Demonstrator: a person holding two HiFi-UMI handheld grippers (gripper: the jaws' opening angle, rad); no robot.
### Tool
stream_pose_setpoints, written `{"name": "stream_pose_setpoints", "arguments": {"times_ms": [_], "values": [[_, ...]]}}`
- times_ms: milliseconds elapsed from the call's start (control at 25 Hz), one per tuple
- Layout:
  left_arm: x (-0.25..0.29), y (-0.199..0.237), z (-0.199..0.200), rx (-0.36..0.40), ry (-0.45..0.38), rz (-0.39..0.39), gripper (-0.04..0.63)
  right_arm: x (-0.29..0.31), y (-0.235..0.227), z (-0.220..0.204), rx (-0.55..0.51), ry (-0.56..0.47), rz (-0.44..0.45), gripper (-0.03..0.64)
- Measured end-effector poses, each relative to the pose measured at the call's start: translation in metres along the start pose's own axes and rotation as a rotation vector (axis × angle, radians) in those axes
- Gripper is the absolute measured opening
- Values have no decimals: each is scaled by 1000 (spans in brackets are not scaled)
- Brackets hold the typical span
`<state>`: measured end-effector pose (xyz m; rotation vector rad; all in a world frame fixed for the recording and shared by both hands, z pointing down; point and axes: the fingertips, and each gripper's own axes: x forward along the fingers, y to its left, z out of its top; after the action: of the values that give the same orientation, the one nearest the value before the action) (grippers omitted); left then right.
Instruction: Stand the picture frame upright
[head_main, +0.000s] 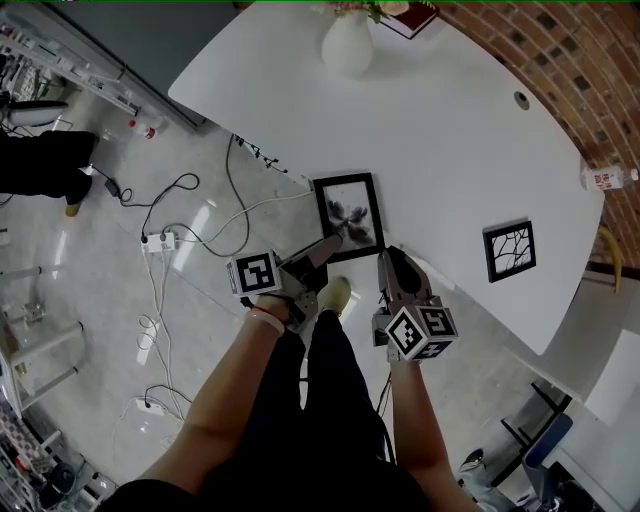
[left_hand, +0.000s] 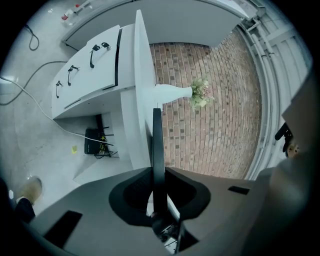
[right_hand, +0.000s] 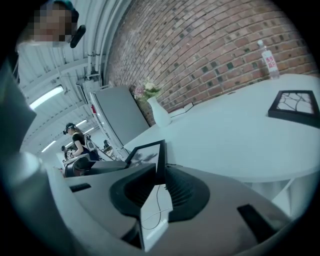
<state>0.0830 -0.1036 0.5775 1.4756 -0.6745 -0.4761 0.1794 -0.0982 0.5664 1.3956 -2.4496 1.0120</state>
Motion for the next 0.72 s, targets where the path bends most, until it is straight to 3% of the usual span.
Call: {"name": "stream_pose_setpoints", "arguments": {"times_ms": [440, 720], "values": [[-23, -14, -15, 24, 101, -78, 74, 5, 9, -13, 242, 38, 122, 144], [-35, -19, -29, 142, 248, -89, 74, 10, 25, -9, 275, 64, 194, 144]]}}
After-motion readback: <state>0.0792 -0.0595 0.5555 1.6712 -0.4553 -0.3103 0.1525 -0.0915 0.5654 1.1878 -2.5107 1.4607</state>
